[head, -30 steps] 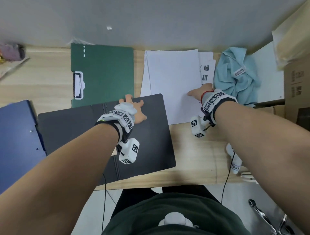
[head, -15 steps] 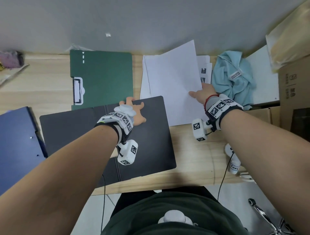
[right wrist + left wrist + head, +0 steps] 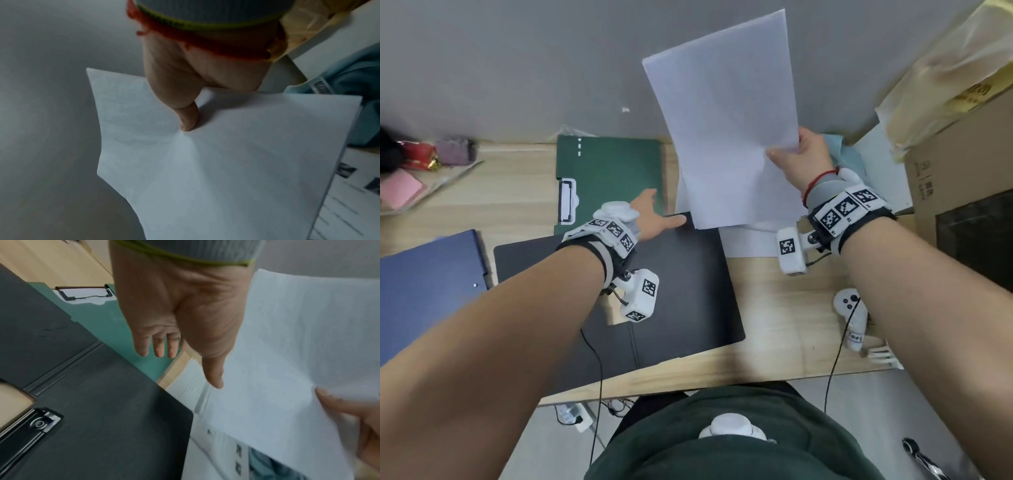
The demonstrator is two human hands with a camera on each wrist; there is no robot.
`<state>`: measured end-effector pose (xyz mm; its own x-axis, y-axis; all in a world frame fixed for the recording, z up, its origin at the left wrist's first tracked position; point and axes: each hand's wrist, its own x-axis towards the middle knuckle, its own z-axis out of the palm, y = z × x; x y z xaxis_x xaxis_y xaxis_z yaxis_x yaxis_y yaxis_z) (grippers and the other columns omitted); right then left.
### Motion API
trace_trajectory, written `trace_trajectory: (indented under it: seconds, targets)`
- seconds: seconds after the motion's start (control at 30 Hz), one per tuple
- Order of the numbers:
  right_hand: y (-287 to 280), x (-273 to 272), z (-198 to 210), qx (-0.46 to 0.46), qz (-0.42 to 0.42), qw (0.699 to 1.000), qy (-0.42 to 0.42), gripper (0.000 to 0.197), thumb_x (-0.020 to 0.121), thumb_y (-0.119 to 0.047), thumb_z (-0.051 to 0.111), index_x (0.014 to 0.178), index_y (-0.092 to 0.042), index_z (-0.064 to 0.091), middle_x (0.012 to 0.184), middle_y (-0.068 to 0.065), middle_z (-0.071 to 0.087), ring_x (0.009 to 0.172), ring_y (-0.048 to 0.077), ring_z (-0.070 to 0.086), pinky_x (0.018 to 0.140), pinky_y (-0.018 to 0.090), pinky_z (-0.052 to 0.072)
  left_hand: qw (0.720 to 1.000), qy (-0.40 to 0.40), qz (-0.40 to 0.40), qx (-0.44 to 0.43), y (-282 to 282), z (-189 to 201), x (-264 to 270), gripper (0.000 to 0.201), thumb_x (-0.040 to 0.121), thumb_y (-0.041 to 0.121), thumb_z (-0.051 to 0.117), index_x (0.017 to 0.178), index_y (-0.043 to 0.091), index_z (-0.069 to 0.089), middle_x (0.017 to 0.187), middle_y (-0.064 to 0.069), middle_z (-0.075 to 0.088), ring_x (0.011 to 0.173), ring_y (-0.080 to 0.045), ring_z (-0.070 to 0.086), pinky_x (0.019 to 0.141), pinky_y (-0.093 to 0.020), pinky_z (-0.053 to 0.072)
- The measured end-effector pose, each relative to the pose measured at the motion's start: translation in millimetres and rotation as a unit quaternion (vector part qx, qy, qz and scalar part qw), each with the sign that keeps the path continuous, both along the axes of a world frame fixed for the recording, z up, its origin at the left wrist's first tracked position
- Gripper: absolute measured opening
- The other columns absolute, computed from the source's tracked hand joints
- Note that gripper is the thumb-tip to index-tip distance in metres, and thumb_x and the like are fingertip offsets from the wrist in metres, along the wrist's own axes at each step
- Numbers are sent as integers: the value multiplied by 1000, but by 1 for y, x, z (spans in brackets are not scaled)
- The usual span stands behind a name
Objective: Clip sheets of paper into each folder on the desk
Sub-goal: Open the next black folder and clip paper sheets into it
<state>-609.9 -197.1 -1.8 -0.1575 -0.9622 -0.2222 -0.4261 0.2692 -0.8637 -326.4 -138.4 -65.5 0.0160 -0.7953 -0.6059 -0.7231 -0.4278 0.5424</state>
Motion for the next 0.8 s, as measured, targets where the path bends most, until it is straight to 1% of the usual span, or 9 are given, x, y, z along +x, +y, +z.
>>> trace_trajectory:
  seconds: [0.1,0.23,0.3,0.37,0.43,0.5,0.57,0.73,0.8]
  targets:
    - [12,27,10,-7,20,998,-52,32,80,-13,73,112,-14,65,106,4,73,95,19,71,94,43,55,988,99,104,-50,6,23,15,100,75,47,81,153,14,28,141,-3,52,126,-21,53,108,-40,44]
    - [36,67,9,28,69,989,-131,30,86,-2,71,115,-5,65,83,-13,76,78,5,71,81,32,58,956,164,205,-132,22,54,40,64,79,18,82,134,5,52,125,-6,64,112,-21,62,99,-36,50]
    - [48,88,6,44,82,983,-159,32,86,2,70,117,-4,65,87,-10,76,82,7,71,82,29,58,946,161,228,-165,31,64,55,53,81,11,79,129,4,58,127,-11,65,112,-22,62,97,-35,51]
    - [56,102,1,54,82,980,-174,35,82,3,73,115,-7,66,99,0,75,91,16,71,90,37,57,941,156,239,-183,39,67,66,53,82,7,77,131,4,58,129,-12,64,112,-21,61,96,-33,49]
    - [63,115,-3,61,87,978,-182,34,77,0,77,109,-10,70,103,5,74,95,21,71,96,43,55,939,148,236,-202,48,71,79,57,79,13,79,132,5,58,129,-12,65,116,-24,62,100,-39,50]
    - [67,124,-7,66,90,977,-184,30,76,0,79,100,-15,72,100,3,75,95,21,72,97,43,54,948,120,210,-207,53,71,88,56,78,21,78,129,6,61,125,-12,68,113,-27,65,100,-45,51]
    - [70,130,-9,71,92,977,-180,27,74,1,80,94,-17,73,96,-2,76,95,19,72,98,43,54,956,106,195,-193,54,71,94,48,82,20,75,126,5,62,121,-11,69,109,-27,67,98,-47,52]
    - [71,126,-12,95,80,978,-169,34,61,-10,88,90,-17,73,99,2,77,98,20,72,98,44,53,956,103,197,-194,55,71,95,47,84,11,75,127,4,59,124,-10,67,111,-25,64,97,-35,50]
    - [70,122,-15,105,76,978,-161,46,53,-20,91,94,-16,73,102,1,77,99,19,72,98,44,53,958,113,184,-191,55,70,92,45,85,8,73,128,6,58,124,-10,67,112,-27,64,98,-37,50]
